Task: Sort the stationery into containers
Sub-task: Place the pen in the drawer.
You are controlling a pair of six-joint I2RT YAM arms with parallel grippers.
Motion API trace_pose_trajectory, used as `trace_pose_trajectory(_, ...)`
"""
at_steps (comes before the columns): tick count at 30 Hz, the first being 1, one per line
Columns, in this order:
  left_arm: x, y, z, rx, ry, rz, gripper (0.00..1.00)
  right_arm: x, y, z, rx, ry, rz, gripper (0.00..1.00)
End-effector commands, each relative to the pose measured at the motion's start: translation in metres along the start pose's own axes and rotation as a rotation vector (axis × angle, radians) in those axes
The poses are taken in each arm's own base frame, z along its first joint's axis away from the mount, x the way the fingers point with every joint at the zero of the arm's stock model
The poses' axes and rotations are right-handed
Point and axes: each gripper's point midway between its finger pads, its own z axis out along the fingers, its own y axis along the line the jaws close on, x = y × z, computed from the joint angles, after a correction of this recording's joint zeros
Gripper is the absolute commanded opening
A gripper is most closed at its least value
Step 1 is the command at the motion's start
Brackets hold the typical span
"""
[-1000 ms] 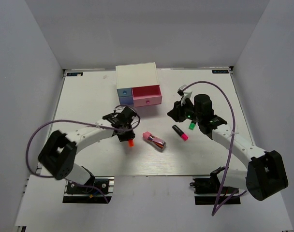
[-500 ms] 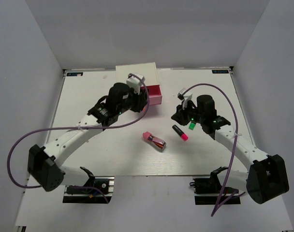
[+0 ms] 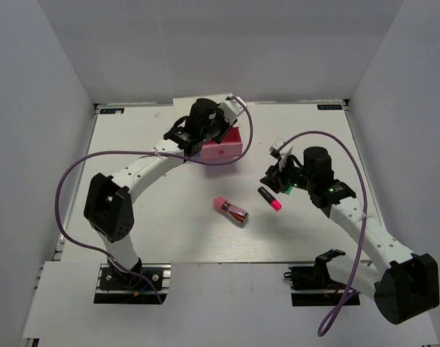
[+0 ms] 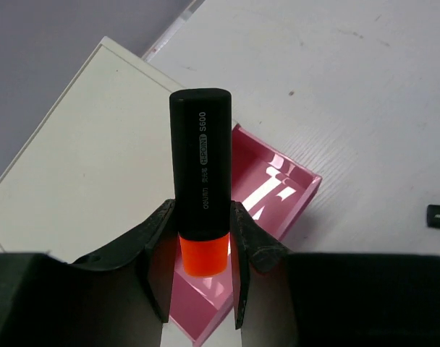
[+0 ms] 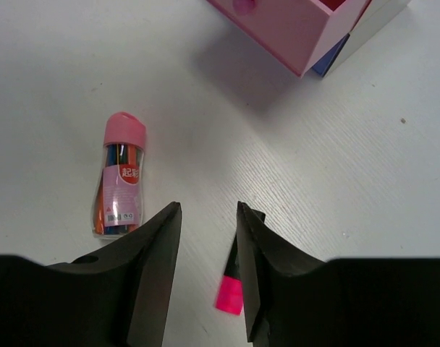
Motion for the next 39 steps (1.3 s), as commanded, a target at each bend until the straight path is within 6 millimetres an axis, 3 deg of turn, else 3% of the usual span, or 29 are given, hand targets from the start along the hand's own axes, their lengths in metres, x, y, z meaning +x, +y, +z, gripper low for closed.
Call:
trace_pose_trajectory(1,-0.022,0.023,-0.01,-0.06,-0.044,0.098,0.1,0.009,-0.004,-0.002,0.014,0.012,-0.026,0.44)
trace_pose_trajectory(3,-0.018,0.022,-0.009,-0.058,-0.039,0.099,0.12,0.011,-0.005,-0.002,0.017,0.019,-0.019,0.47)
trace_pose_trajectory(7,-0.005,0.024,-0.006,-0.086,-0.016,0.098,0.31,0.025,-0.004,0.003,-0.009,0.082,0.006,0.54)
trace_pose_trajectory(9,-0.002,0.025,-0.005,-0.096,-0.011,0.098,0.35,0.025,-0.004,0.004,-0.015,0.087,0.004,0.58)
trace_pose_trajectory(18,0.022,0.016,-0.007,-0.079,0.03,0.091,0.46,0.048,-0.014,0.01,0.01,0.192,0.026,0.59)
trace_pose_trajectory(22,0.023,0.019,-0.009,-0.102,0.028,0.09,0.62,0.05,-0.017,0.011,0.013,0.203,0.017,0.6)
trace_pose_trajectory(24,0.017,0.023,-0.012,-0.12,0.011,0.076,0.67,0.053,-0.018,0.013,0.016,0.218,0.012,0.6)
trace_pose_trajectory(27,0.006,0.032,-0.018,-0.168,-0.03,0.059,0.86,0.058,-0.022,0.013,0.018,0.245,-0.016,0.62)
trace_pose_trajectory(33,-0.044,0.051,-0.052,-0.242,-0.187,-0.02,0.96,0.086,-0.016,0.015,-0.035,0.347,-0.039,0.63)
trace_pose_trajectory(34,-0.058,0.051,-0.066,-0.253,-0.229,-0.082,0.98,0.088,-0.017,0.015,-0.04,0.361,-0.037,0.63)
trace_pose_trajectory(37,-0.073,0.048,-0.099,-0.229,-0.271,-0.255,0.99,0.104,-0.014,0.017,-0.069,0.445,0.013,0.68)
trace_pose_trajectory(39,-0.059,0.04,-0.112,-0.216,-0.227,-0.351,0.99,0.114,-0.014,0.018,-0.066,0.499,0.042,0.72)
